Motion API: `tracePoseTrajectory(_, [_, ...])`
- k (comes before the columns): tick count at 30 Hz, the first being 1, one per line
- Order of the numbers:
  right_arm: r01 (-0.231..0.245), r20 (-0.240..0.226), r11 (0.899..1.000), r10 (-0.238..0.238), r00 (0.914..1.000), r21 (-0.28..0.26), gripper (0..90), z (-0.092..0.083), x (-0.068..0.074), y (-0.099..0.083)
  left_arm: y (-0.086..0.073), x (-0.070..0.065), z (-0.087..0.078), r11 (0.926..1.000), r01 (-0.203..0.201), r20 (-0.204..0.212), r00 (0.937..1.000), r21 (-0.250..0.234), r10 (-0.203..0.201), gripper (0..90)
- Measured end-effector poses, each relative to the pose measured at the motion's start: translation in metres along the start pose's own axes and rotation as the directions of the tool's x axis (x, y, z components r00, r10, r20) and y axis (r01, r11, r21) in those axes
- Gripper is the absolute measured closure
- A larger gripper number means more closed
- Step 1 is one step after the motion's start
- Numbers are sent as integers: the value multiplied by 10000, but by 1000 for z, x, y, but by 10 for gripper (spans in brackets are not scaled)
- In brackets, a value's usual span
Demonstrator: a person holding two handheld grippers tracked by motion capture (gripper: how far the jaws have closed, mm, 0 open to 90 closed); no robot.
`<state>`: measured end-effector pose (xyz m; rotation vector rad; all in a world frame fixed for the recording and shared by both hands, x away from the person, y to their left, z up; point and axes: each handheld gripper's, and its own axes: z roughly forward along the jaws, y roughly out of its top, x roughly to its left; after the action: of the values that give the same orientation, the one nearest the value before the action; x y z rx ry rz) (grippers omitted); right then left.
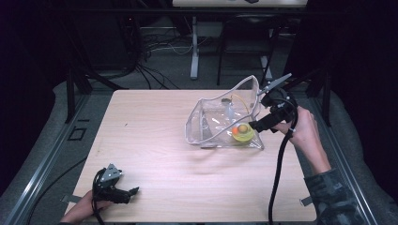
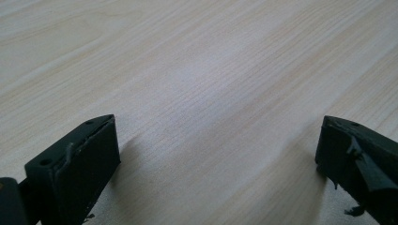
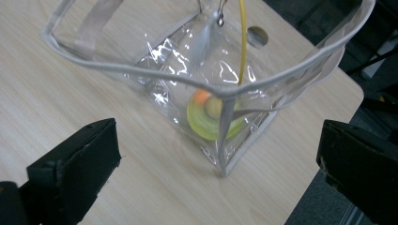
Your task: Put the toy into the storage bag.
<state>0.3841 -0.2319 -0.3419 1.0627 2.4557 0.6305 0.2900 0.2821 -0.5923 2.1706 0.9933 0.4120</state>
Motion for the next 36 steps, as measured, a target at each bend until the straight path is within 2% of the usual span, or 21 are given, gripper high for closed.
tracePoseTrajectory(2, [-157,-30,9999,157,9999,0,0,5,-1,-8,0,0,0,10000,16,4,10000,-4,-16,0])
tracePoseTrajectory(6, [-127,-201,9996,132,9997,240,0,14,-2,-23,0,0,0,10000,10,-10,10000,-11,-10,0])
tracePoseTrajectory(8, [-265,-352,9996,269,9990,124,0,18,-3,-31,0,0,0,10000,9,-10,10000,-13,-9,0])
tracePoseTrajectory(11, [-306,-396,9987,322,9987,403,0,26,-3,-41,0,0,0,10000,9,-8,10000,-8,-9,0])
tracePoseTrajectory(17, [-677,-719,9958,720,9948,608,0,46,0,-65,0,0,0,10000,4,-11,10000,-9,-4,0])
tracePoseTrajectory(21, [-1026,-1125,9903,1130,9872,941,0,60,1,-84,0,0,0,10000,5,-9,10000,-9,-5,0])
tracePoseTrajectory(27, [-1222,-1221,9839,1382,9828,1302,0,78,4,-109,0,0,0,10000,-3,-13,10000,-4,3,0])
tracePoseTrajectory(31, [-1445,-1444,9784,1660,9755,1480,0,91,6,-125,0,0,0,10000,3,-12,10000,-11,-3,0])
tracePoseTrajectory(33, [-1327,-1427,9748,1593,9769,1795,0,97,8,-130,0,0,0,10000,7,-11,10000,-11,-7,0])
tracePoseTrajectory(36, [-1274,-1526,9741,1569,9758,1867,1,100,9,-134,0,0,0,10000,11,-11,10000,-14,-11,0])
